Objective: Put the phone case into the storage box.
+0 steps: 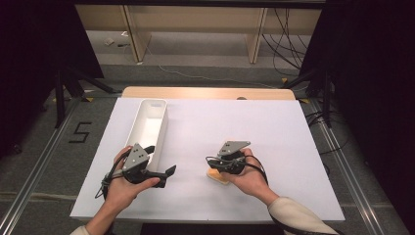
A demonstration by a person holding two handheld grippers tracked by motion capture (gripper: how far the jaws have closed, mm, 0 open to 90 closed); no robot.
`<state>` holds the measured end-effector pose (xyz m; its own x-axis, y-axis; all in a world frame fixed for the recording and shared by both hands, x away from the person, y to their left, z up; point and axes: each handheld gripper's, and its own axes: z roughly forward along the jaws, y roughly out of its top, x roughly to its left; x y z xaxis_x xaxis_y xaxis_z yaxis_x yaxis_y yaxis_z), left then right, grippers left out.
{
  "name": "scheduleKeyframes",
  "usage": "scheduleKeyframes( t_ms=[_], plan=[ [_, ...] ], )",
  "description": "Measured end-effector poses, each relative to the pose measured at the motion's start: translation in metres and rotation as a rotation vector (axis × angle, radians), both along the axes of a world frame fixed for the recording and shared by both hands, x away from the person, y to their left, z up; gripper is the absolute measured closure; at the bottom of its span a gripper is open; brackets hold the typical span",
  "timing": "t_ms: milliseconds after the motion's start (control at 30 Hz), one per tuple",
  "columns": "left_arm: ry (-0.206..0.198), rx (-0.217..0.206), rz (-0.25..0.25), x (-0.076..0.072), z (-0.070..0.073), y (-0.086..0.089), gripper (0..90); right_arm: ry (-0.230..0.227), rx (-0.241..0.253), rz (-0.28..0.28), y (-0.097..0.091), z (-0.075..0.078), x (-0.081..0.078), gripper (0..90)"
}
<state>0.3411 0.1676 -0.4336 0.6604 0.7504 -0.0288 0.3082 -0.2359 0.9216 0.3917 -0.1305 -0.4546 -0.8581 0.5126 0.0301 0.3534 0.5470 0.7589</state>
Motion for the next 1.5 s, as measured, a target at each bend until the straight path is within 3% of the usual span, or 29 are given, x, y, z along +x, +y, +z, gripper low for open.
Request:
scheduleKeyframes(
  t_ms=[367,700,1500],
  plan=[
    [-0.001,0.000,0.003,-0.001,0.000,0.001,1.4,0.031,-0.034,-0.006,0.018,-0.009,0.009,90.0],
    [0.004,0.005,0.007,-0.003,-0.001,0.002,1.5,0.056,-0.085,-0.017,0.025,-0.017,0.018,90.0],
    [0.006,0.005,0.013,-0.004,-0.002,0.001,1.7,0.078,-0.139,-0.016,0.034,-0.025,0.024,90.0]
  ],
)
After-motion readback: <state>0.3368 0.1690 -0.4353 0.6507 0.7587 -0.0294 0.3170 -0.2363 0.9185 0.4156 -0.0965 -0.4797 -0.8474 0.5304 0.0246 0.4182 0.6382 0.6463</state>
